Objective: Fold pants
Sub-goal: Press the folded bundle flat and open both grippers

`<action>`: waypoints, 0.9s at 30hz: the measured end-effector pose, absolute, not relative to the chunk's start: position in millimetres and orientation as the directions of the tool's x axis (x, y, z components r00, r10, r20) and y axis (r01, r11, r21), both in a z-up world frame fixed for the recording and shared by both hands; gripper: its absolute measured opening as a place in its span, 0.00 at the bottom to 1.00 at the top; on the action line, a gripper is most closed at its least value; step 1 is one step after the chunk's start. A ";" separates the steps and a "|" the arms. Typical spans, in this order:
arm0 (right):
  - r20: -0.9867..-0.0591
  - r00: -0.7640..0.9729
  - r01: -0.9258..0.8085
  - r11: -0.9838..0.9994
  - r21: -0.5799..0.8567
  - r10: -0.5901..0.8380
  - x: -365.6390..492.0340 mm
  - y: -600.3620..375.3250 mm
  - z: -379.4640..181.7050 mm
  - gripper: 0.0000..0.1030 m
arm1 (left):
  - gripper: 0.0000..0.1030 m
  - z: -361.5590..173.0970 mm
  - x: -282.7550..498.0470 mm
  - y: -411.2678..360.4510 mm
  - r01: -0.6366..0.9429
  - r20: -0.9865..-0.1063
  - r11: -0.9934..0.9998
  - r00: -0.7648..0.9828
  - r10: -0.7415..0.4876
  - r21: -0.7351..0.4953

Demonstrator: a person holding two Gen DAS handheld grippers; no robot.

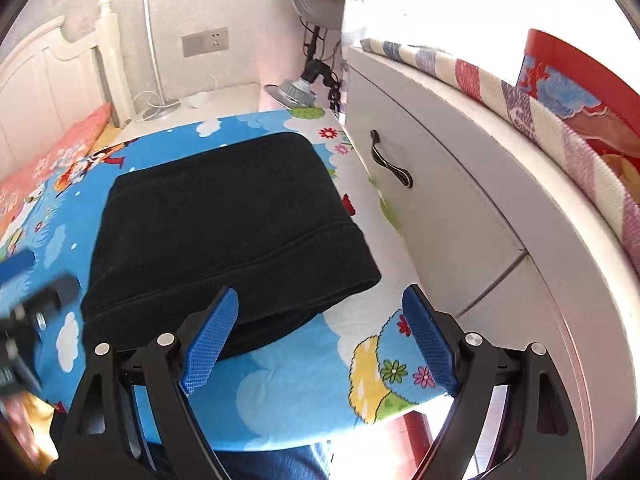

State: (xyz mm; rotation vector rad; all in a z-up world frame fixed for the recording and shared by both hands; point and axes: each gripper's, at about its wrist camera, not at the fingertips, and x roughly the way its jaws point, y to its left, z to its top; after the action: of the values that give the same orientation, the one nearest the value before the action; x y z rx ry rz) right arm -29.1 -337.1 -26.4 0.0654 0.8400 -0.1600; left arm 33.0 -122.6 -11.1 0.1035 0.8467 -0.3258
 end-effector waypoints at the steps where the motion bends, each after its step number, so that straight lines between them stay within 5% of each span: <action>1: -0.743 0.658 0.165 0.986 -0.012 -0.119 -31.4 -334.6 -25.6 0.79 | 0.98 -12.4 25.7 -120.5 0.323 -0.748 0.944 0.611 -0.260 -0.065; 7: -0.742 0.658 0.164 0.986 -0.022 -0.126 -30.3 -330.4 -25.0 0.79 | 0.98 -2.7 11.5 -122.3 0.298 -0.710 0.955 0.672 -0.209 0.001; 27: -0.734 0.666 0.180 0.983 -0.016 -0.134 -29.8 -333.4 -18.5 0.79 | 0.98 2.8 16.8 -116.9 0.314 -0.716 0.947 0.643 -0.270 -0.075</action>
State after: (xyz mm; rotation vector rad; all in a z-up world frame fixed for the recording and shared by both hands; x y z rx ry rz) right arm -29.8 -333.4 -18.5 0.0595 0.8238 -0.1777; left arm 16.8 -116.9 2.8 0.0580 0.8062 -0.3327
